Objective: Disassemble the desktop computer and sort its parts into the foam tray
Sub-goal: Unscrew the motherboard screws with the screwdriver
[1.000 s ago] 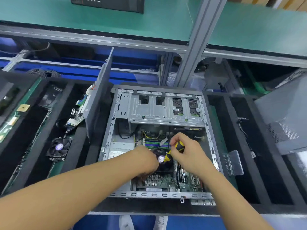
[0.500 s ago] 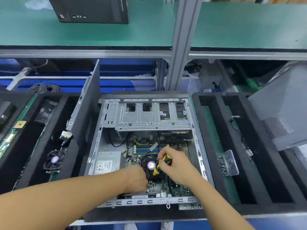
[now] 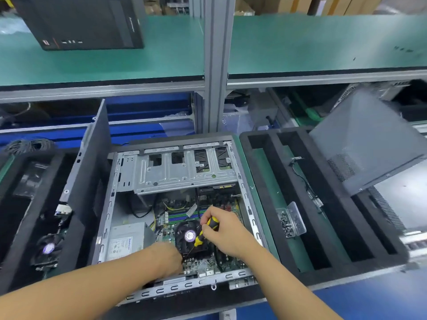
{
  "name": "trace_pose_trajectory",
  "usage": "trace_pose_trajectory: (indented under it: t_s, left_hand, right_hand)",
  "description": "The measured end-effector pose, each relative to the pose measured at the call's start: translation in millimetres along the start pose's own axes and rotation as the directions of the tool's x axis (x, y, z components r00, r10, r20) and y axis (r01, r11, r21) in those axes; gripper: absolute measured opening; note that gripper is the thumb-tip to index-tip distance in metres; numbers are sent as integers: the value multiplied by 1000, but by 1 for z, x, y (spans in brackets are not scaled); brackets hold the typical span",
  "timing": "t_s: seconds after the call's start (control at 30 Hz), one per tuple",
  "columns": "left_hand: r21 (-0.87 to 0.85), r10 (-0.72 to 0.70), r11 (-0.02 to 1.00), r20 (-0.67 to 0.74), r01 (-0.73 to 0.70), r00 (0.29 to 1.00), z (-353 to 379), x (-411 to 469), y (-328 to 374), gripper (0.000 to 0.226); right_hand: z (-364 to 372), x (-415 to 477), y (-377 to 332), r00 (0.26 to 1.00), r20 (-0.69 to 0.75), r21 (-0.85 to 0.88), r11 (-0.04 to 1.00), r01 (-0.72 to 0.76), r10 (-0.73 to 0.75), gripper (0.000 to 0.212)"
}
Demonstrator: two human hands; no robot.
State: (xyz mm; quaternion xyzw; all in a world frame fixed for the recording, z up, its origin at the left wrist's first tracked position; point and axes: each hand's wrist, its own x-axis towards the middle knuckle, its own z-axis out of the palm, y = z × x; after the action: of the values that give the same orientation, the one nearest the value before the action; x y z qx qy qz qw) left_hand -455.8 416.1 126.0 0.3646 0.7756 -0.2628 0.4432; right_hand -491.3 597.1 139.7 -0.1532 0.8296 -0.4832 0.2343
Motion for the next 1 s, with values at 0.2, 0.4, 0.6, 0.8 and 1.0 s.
trace_pose_trajectory:
  t_s: [0.2,0.4,0.6,0.8,1.0]
  left_hand:
    - [-165,34,985,-136,-57,990,-10,-16,-15,20]
    - [-683,68,720,-106,-122,992,-35,-45,-53,13]
    - [-775,-42,455,-511,-439,859,-111,-56,-58,17]
    - [-545,-228,748,-748,-379,624,-208,8,-19,16]
    - [-454,-182,883,-569,-122,802,-273,123,38,26]
  right_hand:
    - [-1,-4,-4,1000,-1,-28,1000,4,-4,7]
    - [-17,-7,-14,999,-15,-128,991,33,-36,5]
    - [-81,-20,-23,924,-374,-88,995,51,-80,14]
    - [-142,-53,-3,667,-745,24,999,39,-8,18]
    - [-184,-101,45,502,-853,112,989,-95,145,18]
